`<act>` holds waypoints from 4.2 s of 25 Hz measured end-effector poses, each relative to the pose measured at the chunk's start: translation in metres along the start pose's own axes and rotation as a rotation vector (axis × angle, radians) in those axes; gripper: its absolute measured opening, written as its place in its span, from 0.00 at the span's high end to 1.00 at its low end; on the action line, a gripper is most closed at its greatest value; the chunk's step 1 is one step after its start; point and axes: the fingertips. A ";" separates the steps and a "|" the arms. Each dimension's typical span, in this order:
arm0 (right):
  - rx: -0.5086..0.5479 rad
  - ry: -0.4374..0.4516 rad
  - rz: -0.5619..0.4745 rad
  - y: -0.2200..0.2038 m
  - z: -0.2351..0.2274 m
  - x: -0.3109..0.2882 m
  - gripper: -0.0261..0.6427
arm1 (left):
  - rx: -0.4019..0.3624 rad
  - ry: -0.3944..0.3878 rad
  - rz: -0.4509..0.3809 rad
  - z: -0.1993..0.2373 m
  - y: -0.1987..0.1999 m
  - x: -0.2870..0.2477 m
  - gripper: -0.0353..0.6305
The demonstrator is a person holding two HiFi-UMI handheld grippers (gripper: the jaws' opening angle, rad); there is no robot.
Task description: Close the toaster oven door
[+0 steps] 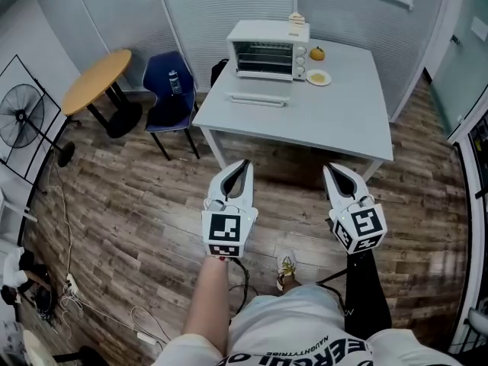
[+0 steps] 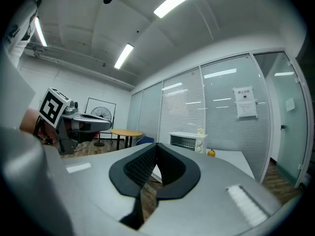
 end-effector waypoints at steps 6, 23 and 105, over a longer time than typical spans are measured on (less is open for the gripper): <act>-0.006 0.020 -0.016 0.011 -0.044 -0.046 0.96 | -0.006 0.024 0.019 0.013 0.000 -0.061 0.86; 0.012 0.040 -0.026 0.023 -0.108 -0.122 0.96 | -0.044 0.040 0.021 0.039 0.001 -0.158 0.86; -0.217 -0.269 0.470 -0.264 -0.177 -0.518 0.96 | 0.142 -0.412 0.405 0.151 -0.368 -0.479 0.86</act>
Point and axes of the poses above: the fingertips, and each gripper's own axes: x backward along the fingers, z to its left, y out of its top, and after that the axes turned 9 degrees about -x, right-handed
